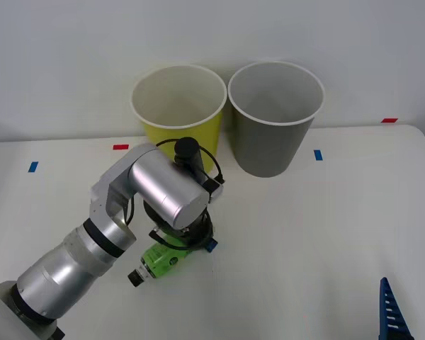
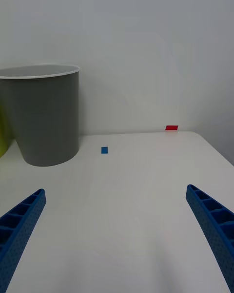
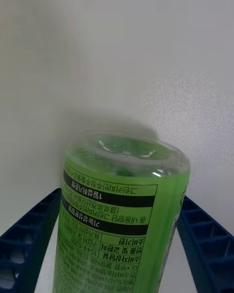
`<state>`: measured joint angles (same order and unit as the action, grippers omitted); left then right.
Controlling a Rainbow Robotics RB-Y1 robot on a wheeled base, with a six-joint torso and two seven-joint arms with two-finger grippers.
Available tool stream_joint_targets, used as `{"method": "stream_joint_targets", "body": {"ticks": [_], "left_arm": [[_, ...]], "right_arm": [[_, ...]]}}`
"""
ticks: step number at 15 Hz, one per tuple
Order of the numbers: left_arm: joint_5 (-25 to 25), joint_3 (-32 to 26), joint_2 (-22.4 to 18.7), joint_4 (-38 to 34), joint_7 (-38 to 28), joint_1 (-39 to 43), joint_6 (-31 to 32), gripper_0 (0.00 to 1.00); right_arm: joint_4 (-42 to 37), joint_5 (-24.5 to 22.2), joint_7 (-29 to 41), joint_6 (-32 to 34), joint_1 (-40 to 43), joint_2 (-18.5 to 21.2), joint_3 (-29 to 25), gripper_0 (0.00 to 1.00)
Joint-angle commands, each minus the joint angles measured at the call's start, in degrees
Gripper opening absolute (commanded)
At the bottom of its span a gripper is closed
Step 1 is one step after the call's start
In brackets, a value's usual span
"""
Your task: Put cans in the gray bin and PET bottles in the light green bin.
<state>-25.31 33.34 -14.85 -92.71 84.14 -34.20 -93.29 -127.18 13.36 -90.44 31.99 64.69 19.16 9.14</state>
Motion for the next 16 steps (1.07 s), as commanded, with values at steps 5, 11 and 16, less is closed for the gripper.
{"method": "stream_joint_targets", "body": {"ticks": [5,11,16], "left_arm": [[-2.8,-0.3,-1.2,-1.7,1.3,0.0,1.2,0.0],[-3.3,-0.2,-3.2,-7.3,2.2,1.5,1.2,0.0],[-4.3,-0.2,-6.9,-15.9,3.7,1.5,5.3,0.0]], "right_arm": [[0.0,0.0,0.0,0.0,0.0,0.0,0.0,1.0],[0.0,0.0,0.0,0.0,0.0,0.0,0.0,1.0],[0.0,0.0,0.0,0.0,0.0,0.0,0.0,1.0]]}}
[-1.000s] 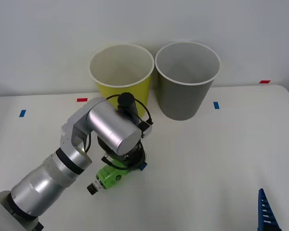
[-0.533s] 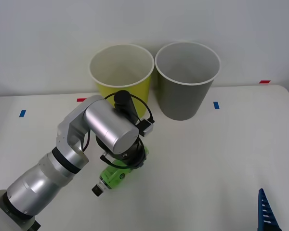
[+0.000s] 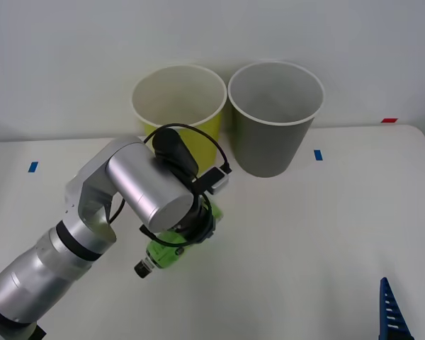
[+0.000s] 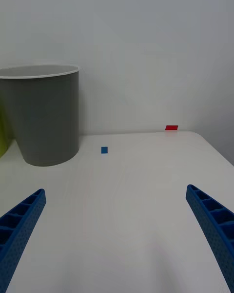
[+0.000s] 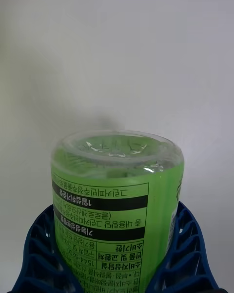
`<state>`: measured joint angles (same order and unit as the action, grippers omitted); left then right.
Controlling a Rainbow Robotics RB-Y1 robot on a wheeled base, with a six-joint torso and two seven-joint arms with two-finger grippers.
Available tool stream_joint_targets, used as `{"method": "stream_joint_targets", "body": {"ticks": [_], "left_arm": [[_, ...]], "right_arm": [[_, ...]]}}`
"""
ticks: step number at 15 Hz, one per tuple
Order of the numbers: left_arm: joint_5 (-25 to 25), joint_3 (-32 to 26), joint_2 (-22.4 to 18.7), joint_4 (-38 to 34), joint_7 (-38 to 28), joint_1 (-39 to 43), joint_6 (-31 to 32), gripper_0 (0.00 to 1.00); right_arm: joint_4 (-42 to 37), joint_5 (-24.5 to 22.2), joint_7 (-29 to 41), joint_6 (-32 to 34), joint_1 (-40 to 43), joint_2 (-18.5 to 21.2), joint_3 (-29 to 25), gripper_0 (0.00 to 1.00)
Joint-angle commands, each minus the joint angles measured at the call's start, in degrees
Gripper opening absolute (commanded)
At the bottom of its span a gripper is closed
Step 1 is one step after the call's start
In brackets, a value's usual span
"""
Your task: Put cans in the gray bin and PET bottles in the light green bin.
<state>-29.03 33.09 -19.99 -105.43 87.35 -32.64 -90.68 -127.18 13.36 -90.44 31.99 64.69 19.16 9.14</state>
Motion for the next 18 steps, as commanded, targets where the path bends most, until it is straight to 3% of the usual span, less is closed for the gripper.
{"method": "stream_joint_targets", "body": {"ticks": [1,5,8,12,16,18], "left_arm": [[-0.8,0.0,-2.4,-4.7,0.6,0.0,3.6,0.0],[-1.6,-1.5,-4.2,-11.8,1.2,2.3,4.1,0.0],[-3.9,-7.7,-2.9,-16.2,6.3,6.0,4.0,0.0],[-5.4,-14.1,-1.4,-21.4,6.9,6.3,4.0,0.0],[-13.2,-21.8,-1.0,-24.6,7.0,6.3,5.6,0.0],[-14.8,-24.9,-1.0,-26.0,7.6,6.3,6.1,0.0]], "right_arm": [[0.0,0.0,0.0,0.0,0.0,0.0,0.0,1.0],[0.0,0.0,0.0,0.0,0.0,0.0,0.0,1.0],[0.0,0.0,0.0,0.0,0.0,0.0,0.0,1.0],[0.0,0.0,0.0,0.0,0.0,0.0,0.0,1.0],[0.0,0.0,0.0,0.0,0.0,0.0,0.0,1.0],[0.0,0.0,0.0,0.0,0.0,0.0,0.0,1.0]]}}
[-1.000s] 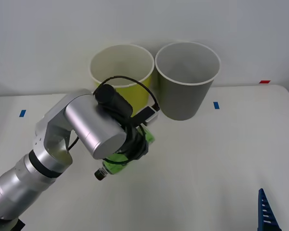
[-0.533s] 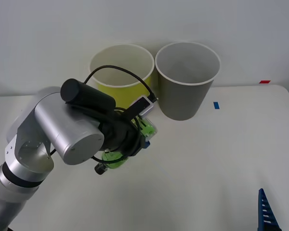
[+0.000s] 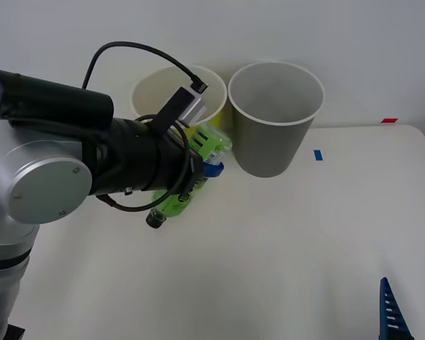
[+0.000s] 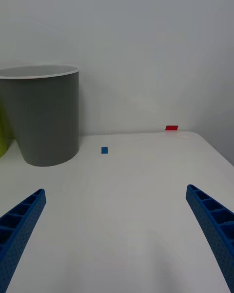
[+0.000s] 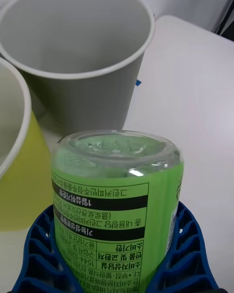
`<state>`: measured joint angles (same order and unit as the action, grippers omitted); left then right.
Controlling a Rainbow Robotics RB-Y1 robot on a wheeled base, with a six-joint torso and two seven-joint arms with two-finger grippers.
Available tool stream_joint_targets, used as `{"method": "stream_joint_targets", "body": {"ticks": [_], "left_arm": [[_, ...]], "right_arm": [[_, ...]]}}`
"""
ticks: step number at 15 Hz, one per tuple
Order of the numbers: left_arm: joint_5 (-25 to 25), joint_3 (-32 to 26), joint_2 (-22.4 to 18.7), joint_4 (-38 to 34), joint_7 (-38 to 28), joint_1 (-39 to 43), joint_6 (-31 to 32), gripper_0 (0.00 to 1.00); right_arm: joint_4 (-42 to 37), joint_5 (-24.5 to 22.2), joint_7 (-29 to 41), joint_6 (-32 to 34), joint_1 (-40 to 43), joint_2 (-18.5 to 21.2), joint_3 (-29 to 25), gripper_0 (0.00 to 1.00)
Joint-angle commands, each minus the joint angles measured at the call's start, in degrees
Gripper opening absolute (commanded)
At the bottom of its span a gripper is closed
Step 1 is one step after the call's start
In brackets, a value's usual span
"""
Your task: Put cans in the gray bin and PET bottles in the light green bin.
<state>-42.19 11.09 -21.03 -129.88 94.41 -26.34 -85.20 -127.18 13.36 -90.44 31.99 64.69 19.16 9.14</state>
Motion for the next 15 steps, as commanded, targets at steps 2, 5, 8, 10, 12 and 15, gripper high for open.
{"method": "stream_joint_targets", "body": {"ticks": [2,5,8,10,12,15], "left_arm": [[-2.2,-4.8,0.1,-3.4,0.6,0.0,0.8,0.0],[-3.9,-8.0,0.4,-5.6,0.7,0.1,2.1,0.0],[-7.9,-12.8,1.0,-7.4,0.8,0.0,2.4,0.0],[-10.7,-17.3,2.3,-7.5,1.3,0.0,2.9,0.0],[-10.7,-19.1,2.5,-7.6,1.6,-0.2,5.0,0.0],[-10.0,-22.0,3.2,-7.5,1.7,-2.1,5.0,0.0]], "right_arm": [[0.0,0.0,0.0,0.0,0.0,0.0,0.0,1.0],[0.0,0.0,0.0,0.0,0.0,0.0,0.0,1.0],[0.0,0.0,0.0,0.0,0.0,0.0,0.0,1.0],[0.0,0.0,0.0,0.0,0.0,0.0,0.0,1.0],[0.0,0.0,0.0,0.0,0.0,0.0,0.0,1.0],[0.0,0.0,0.0,0.0,0.0,0.0,0.0,1.0]]}}
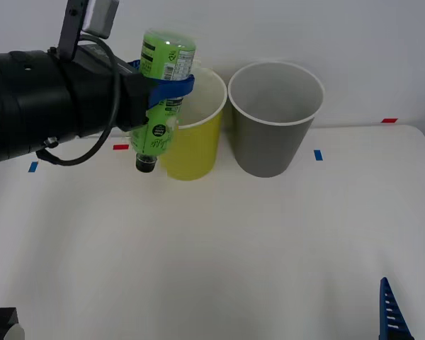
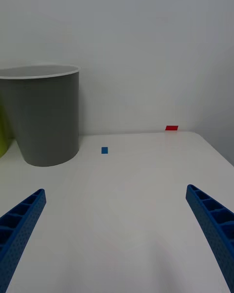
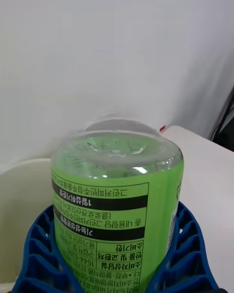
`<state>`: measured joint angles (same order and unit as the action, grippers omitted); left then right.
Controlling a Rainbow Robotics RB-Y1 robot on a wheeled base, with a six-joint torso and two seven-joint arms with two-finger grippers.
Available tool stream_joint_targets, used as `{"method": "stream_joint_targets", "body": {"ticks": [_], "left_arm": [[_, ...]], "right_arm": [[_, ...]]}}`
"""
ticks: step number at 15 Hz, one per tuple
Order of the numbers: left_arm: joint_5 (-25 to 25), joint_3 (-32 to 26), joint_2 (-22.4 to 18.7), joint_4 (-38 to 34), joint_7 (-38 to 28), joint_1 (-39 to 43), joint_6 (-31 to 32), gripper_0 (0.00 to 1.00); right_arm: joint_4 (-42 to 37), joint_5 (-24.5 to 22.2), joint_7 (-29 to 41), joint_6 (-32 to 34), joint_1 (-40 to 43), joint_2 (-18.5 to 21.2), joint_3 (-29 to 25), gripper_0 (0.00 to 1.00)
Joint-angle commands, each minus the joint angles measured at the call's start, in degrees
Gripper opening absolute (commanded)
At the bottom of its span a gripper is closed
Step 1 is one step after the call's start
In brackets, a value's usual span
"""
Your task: Put cans in the gray bin and PET bottles in the light green bin.
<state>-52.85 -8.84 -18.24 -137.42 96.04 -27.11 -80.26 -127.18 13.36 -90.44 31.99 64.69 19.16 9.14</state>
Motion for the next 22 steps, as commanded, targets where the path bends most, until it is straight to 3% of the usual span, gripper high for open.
{"method": "stream_joint_targets", "body": {"ticks": [1,6,9,15,19,22], "left_arm": [[0.9,-3.0,0.6,0.0,0.1,-1.8,0.1,0.0],[9.9,-2.8,2.3,1.8,-1.5,-3.6,6.0,0.0],[11.5,-2.3,4.3,6.3,-0.7,-4.9,11.0,0.0],[24.0,3.0,6.0,13.1,0.1,-8.3,21.1,0.0],[25.6,4.9,8.7,16.6,0.2,-8.5,26.3,0.0],[26.0,7.6,9.5,22.2,0.6,-8.9,33.8,0.0]], "right_arm": [[0.0,0.0,0.0,0.0,0.0,0.0,0.0,1.0],[0.0,0.0,0.0,0.0,0.0,0.0,0.0,1.0],[0.0,0.0,0.0,0.0,0.0,0.0,0.0,1.0],[0.0,0.0,0.0,0.0,0.0,0.0,0.0,1.0],[0.0,0.0,0.0,0.0,0.0,0.0,0.0,1.0],[0.0,0.0,0.0,0.0,0.0,0.0,0.0,1.0]]}}
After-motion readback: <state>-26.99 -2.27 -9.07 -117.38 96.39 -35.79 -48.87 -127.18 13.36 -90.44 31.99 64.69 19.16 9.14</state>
